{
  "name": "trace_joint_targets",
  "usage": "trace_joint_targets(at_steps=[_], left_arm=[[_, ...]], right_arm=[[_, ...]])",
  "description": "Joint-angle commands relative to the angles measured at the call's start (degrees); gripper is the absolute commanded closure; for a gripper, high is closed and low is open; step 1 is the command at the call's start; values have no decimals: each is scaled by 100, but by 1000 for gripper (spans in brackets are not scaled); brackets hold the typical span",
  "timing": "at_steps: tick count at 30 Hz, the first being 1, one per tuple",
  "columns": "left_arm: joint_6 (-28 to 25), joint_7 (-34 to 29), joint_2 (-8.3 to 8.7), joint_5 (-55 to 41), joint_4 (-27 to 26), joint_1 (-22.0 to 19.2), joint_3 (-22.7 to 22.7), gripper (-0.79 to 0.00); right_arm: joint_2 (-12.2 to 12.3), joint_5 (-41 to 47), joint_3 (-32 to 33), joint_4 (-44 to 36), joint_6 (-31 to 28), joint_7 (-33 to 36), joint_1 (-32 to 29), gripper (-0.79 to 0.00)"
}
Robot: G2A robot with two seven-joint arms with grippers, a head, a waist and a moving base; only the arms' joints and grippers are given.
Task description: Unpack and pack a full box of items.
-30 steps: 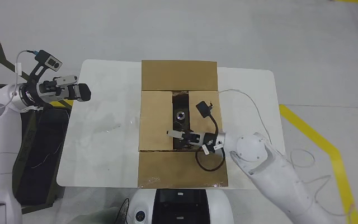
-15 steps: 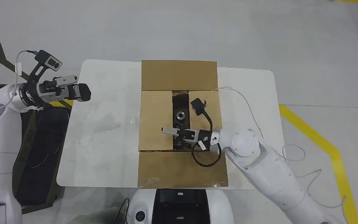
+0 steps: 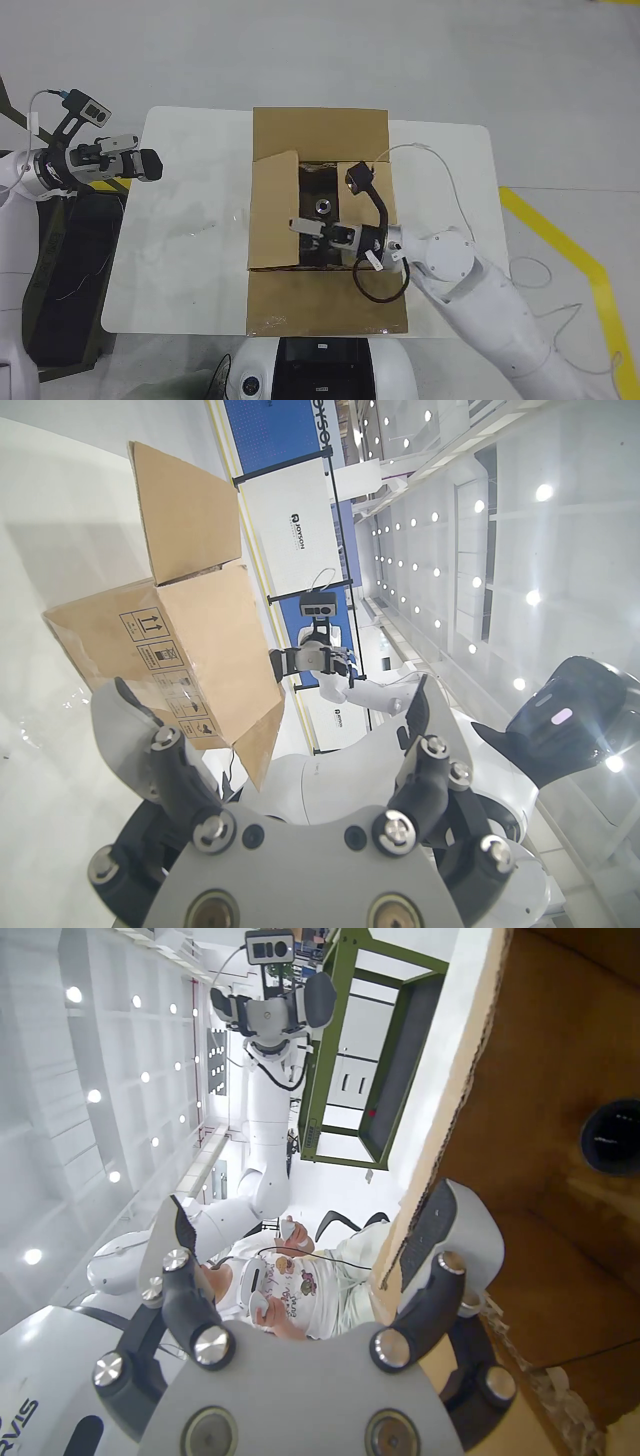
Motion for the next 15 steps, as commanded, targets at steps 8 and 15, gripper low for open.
trace_joint_targets(at_steps=[8, 15], left_arm=[[-3, 381, 2, -46, -155, 95, -128, -785], [-49, 600, 32, -171, -174, 29, -388, -785]], right_arm=[[-208, 60, -441, 195, -342, -245, 336, -785], [-409, -43, -872, 300, -393, -414, 666, -785]])
